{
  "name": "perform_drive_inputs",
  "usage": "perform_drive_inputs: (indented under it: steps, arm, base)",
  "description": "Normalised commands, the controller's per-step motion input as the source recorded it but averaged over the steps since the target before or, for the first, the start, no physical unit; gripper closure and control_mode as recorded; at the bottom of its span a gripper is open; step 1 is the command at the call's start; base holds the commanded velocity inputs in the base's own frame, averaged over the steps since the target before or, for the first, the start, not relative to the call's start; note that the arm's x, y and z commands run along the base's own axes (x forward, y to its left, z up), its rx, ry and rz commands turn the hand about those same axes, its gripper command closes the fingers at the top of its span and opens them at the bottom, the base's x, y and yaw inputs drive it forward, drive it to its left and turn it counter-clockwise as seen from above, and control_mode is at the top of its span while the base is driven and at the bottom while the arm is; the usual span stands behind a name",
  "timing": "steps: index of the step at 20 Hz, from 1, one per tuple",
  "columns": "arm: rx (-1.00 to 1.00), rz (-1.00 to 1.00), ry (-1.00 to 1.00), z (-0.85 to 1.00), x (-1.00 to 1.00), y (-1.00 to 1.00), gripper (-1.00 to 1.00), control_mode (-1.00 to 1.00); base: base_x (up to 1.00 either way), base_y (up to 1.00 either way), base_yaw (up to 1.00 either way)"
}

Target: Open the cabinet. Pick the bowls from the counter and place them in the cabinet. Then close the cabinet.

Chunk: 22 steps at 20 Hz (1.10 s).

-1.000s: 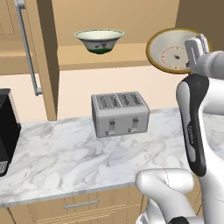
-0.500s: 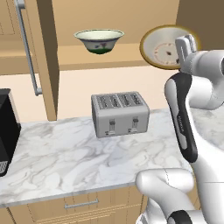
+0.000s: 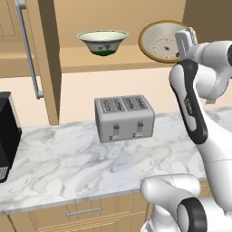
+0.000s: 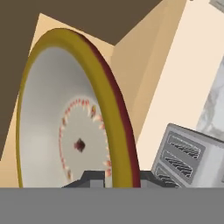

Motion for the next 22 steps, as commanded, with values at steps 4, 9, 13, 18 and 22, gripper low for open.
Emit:
perform_drive_inputs:
  steps: [4,9,13,18,22]
  arm:
    - [0.0,0.01,-0.11,0.0,0.32,0.0,1.0,-1.0]
    - [0.0,-0.08,0.0,-0.01,0.12,0.0,1.0,-1.0]
    - [0.0,-0.16,0.0,0.0,0.08,0.0,1.0,-1.0]
    - [0.0,-0.07,0.01,0.0,0.0,0.0,1.0,-1.0]
    - [0.03,-0.02,0.01,0.0,0.03,-0.11,1.0,-1.0]
  base:
    - [0.0,0.0,0.0]
    - [0.0,0.0,0.0]
    - [0.0,0.0,0.0]
    - [0.0,0.0,0.0]
    - [0.0,0.0,0.0]
